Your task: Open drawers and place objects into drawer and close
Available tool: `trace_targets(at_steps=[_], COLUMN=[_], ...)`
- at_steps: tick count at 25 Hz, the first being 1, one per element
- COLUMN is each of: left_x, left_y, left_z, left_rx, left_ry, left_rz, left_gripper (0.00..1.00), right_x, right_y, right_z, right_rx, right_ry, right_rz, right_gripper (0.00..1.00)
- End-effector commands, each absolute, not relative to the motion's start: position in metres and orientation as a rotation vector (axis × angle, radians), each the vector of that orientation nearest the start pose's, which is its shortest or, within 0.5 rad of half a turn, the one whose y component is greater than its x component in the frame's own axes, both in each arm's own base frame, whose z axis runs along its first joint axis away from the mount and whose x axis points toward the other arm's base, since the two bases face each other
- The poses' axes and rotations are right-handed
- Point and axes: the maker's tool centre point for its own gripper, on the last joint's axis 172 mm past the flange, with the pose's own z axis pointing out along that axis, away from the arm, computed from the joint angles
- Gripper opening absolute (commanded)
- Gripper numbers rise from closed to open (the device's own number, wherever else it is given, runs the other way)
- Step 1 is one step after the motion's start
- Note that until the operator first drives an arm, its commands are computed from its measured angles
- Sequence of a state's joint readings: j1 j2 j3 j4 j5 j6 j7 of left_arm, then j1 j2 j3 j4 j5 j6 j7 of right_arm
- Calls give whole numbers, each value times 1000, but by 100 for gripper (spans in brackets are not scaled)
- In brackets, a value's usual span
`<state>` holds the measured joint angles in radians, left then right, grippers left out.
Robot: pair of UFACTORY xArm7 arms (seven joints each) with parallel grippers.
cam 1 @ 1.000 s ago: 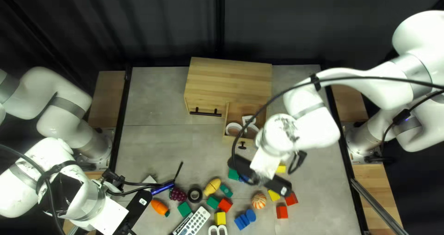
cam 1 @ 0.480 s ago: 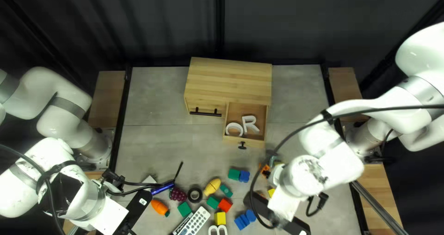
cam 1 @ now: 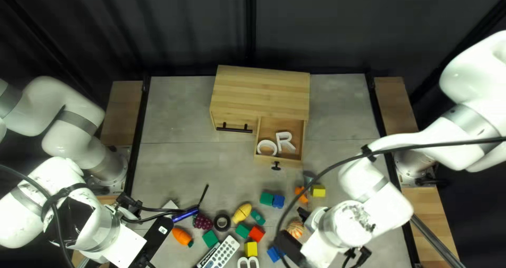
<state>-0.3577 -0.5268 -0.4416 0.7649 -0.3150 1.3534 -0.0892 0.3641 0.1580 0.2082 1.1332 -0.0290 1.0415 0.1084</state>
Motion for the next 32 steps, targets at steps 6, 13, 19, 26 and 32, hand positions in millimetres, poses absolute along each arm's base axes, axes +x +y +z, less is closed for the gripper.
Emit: trace_targets(at_steps=[6,13,19,26,32], left_x=[180,180,180,180,180], left_y=[-263,-263,-263,-263,-263], left_z=[236,236,236,236,236], left_rx=[-3053,-3053,-3053,-3053,-3053], left_ry=[881,881,881,881,881], left_rz=[193,193,193,193,193], left_gripper=[100,100,100,100,100], right_x=[408,405,388,374,370], right_y=[258,259,261,272,290], right_z=[144,143,146,152,135], right_rx=[-3093,-3104,-3101,-3131,-3119], right_ry=[-613,-661,-657,-510,-518], right_rz=[121,109,57,-20,-17], right_gripper=[100,100,100,100,100])
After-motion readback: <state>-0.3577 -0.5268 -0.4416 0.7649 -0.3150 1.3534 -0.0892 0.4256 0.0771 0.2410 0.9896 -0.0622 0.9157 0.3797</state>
